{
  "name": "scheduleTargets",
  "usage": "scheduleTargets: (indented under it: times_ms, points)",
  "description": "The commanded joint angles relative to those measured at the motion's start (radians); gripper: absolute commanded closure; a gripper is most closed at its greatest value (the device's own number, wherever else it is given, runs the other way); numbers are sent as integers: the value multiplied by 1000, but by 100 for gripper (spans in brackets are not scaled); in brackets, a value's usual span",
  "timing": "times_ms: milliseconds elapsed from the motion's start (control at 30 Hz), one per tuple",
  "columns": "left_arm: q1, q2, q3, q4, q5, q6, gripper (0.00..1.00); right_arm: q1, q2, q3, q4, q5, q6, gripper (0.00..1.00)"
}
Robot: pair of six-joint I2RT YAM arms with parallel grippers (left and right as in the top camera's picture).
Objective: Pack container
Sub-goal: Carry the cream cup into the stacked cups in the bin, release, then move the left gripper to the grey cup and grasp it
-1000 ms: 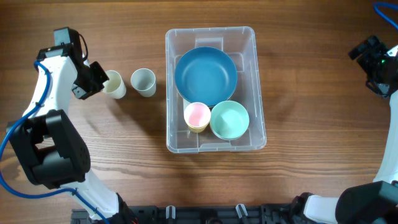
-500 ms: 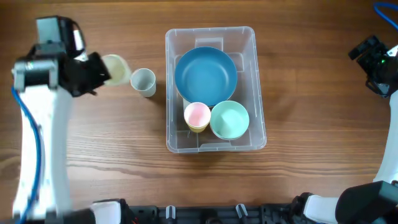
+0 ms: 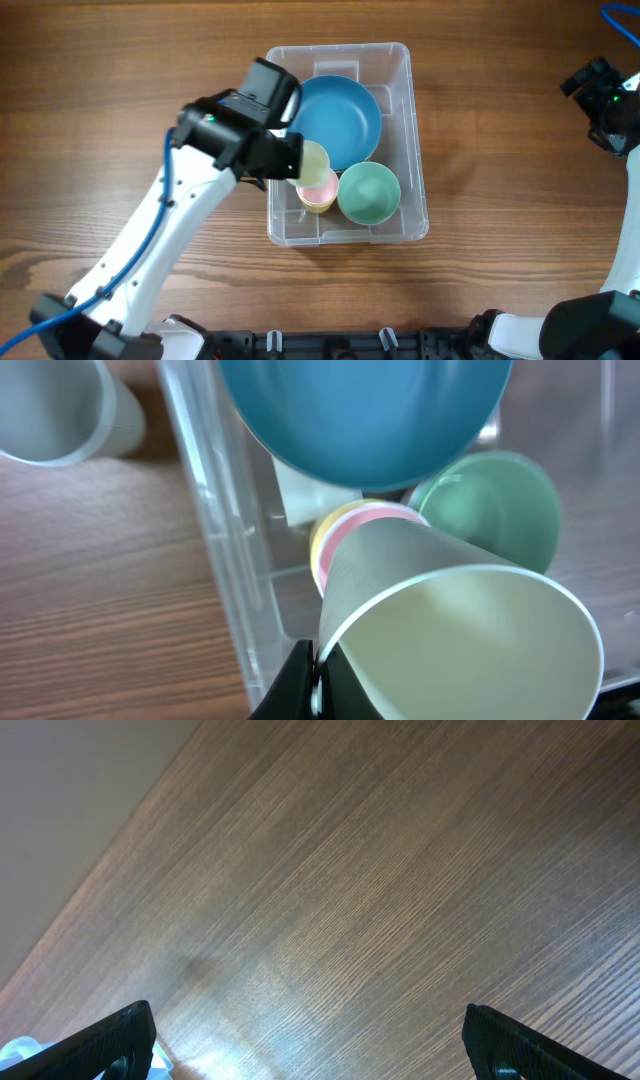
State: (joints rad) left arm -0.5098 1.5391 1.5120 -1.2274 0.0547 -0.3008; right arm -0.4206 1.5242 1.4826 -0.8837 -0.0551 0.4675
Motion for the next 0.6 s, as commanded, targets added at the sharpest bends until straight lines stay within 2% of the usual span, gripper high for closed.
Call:
scheduleTargets:
  times_ms: [0, 67, 100, 167, 367, 433, 567]
  points:
    - [-48, 35, -23, 5, -3, -21, 96, 4, 8, 8, 0, 3, 6, 0]
    - [-66, 49, -24, 7, -5, -21, 96, 4, 8, 8, 0, 3, 6, 0]
    - [-72, 57, -24, 10, -24, -26, 90, 4, 8, 8, 0, 3, 6, 0]
    - [-76, 61, -23, 13, -95, -56, 68, 4, 8, 8, 0, 3, 6, 0]
    - [3, -10, 19, 3, -271, -112, 59, 4, 8, 8, 0, 3, 6, 0]
    - [80, -66, 22, 24, -284, -112, 49, 4, 8, 8, 0, 3, 6, 1]
    - [260, -105, 22, 61, -283, -107, 45, 4, 8, 8, 0, 3, 6, 0]
